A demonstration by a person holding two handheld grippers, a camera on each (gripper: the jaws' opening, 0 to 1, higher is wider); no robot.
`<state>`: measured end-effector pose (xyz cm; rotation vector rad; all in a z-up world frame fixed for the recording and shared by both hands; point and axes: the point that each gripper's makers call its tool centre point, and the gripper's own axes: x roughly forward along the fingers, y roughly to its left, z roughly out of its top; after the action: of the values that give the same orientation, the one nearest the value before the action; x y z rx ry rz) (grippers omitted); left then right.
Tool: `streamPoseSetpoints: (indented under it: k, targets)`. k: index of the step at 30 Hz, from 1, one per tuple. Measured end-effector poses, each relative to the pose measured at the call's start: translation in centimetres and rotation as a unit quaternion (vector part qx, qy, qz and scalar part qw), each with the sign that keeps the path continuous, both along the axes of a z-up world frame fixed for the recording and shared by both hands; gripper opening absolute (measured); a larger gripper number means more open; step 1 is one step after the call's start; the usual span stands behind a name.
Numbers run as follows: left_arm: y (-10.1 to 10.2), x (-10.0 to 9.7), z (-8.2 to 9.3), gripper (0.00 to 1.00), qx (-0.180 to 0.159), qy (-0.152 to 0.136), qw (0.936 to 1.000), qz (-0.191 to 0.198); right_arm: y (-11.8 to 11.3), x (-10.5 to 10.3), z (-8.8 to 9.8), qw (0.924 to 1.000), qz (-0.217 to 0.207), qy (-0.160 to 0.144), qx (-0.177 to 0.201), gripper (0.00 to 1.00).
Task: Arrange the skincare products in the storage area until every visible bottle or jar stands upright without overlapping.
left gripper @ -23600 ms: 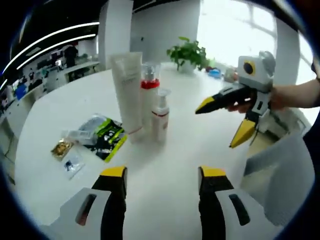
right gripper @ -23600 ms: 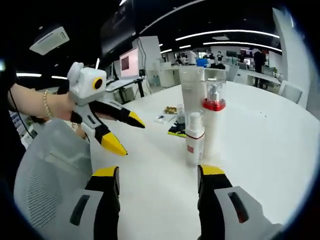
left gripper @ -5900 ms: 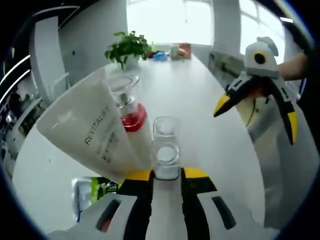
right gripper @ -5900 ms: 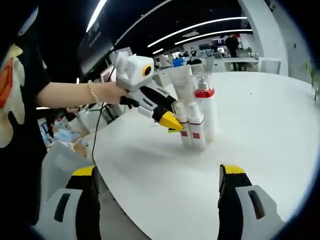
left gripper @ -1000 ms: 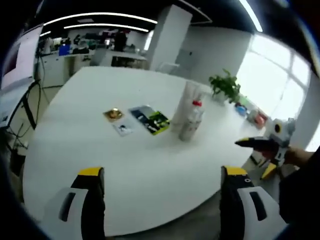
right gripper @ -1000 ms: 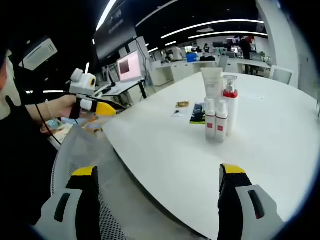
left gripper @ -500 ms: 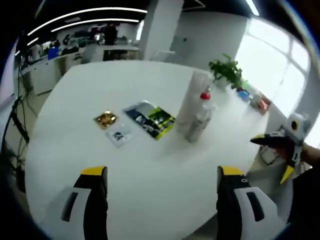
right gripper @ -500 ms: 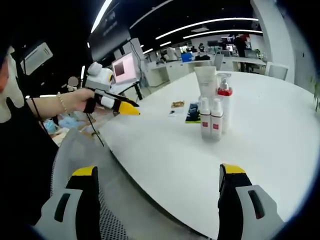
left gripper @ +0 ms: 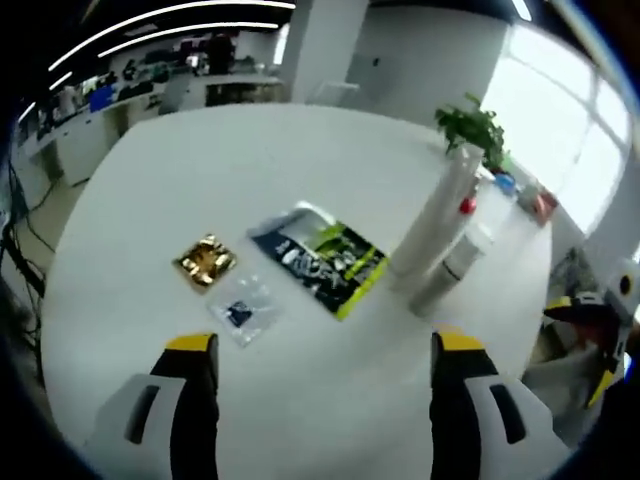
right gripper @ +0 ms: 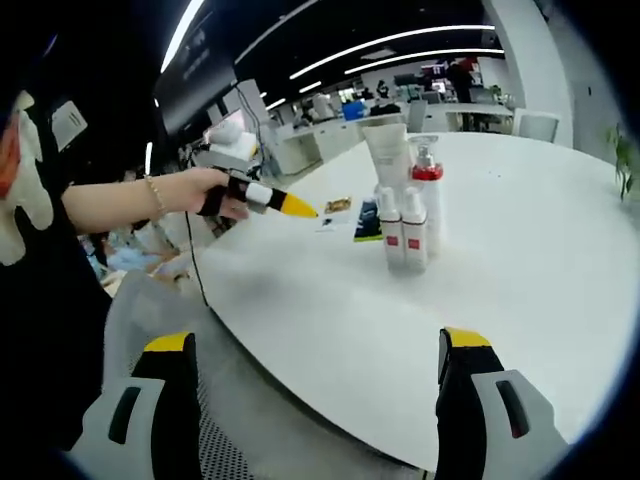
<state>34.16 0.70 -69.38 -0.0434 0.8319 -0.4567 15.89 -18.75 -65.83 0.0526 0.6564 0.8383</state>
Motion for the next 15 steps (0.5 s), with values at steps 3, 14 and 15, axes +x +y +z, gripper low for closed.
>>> streamPoseSetpoints:
  k: [3, 14, 15]
  targets:
    - [-0.6, 1.2, -0.2, 0.79, 0.009, -0.003, 0.9998, 0.015, -0.1, 0.1, -0.1, 1.0000, -0.006, 0.005, 0.002, 1.00]
    - [-1.8, 5.4, -1.9, 0.75, 0.023, 0.009, 0.9964, 0.081, -0.9, 0.6, -0.3, 0.9993, -0.033, 0.013, 0.009, 1.00]
    - [-2.1, 5.7, -2.0, 0.75, 0.024, 0.007, 0.9962, 0.084, -0.9, 0.6, -0.4, 0.9993, -0.034, 0.014, 0.007, 1.00]
